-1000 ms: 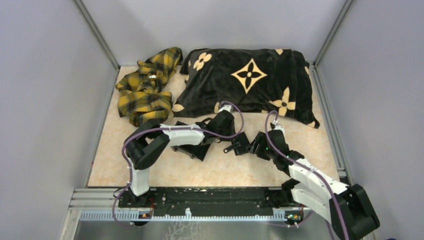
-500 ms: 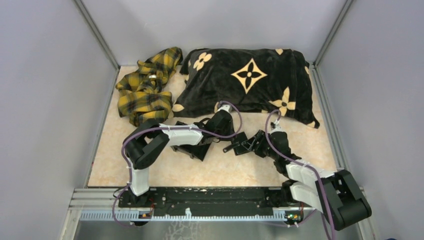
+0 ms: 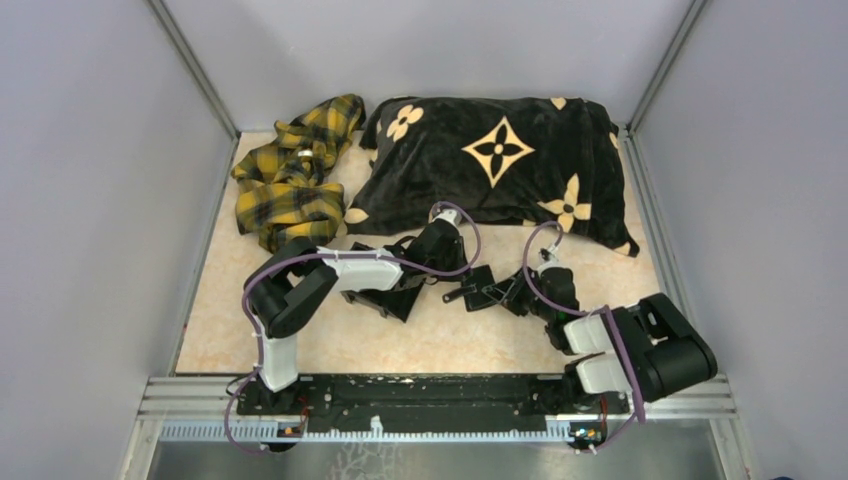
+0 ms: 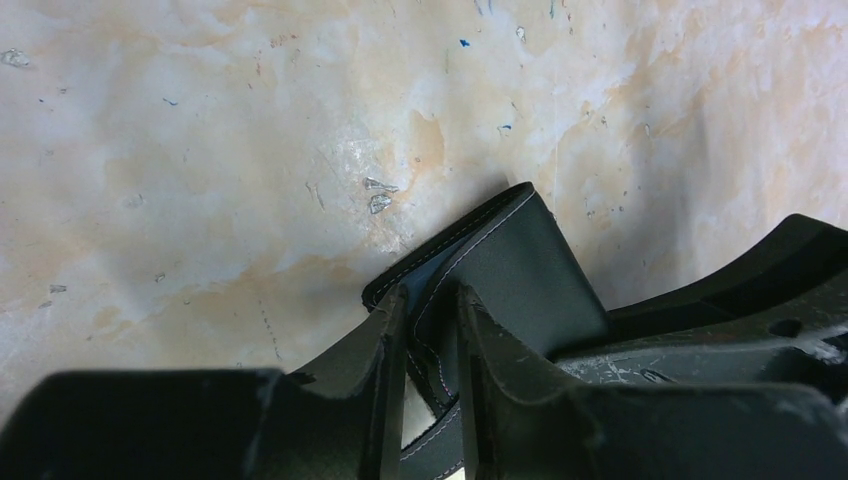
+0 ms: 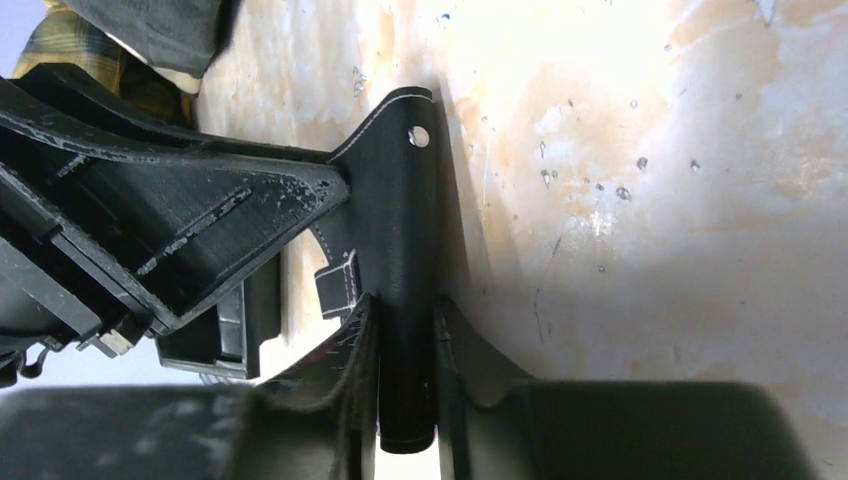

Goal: Put the credit cards into the card holder
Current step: Turn over the card holder at the center of the board, then close the card holder at the center of the board.

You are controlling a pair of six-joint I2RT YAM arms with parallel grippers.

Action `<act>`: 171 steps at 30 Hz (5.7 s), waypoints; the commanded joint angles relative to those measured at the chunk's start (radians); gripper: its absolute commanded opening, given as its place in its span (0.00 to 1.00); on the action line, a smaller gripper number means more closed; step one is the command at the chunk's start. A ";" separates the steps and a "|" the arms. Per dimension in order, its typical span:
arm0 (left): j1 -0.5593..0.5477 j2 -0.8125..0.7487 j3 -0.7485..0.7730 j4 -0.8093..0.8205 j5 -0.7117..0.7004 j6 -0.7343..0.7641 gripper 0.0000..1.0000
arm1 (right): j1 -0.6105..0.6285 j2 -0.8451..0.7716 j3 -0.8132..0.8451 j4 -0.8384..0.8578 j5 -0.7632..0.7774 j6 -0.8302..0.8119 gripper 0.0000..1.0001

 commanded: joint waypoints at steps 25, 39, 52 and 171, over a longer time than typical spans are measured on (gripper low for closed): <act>-0.037 -0.370 -0.115 -0.411 -0.197 -0.056 0.56 | 0.236 -0.401 0.643 -1.206 0.689 -0.459 0.00; -0.111 -0.668 -0.268 -0.514 -0.312 -0.168 0.56 | 0.647 0.006 0.826 -1.404 1.283 -0.350 0.00; -0.147 -0.883 -0.387 -0.602 -0.384 -0.277 0.56 | 0.854 0.437 0.960 -1.471 1.326 -0.136 0.12; -0.040 -0.129 -0.256 -0.031 -0.032 -0.149 0.45 | 0.397 -0.042 0.523 -0.744 0.570 -0.320 0.00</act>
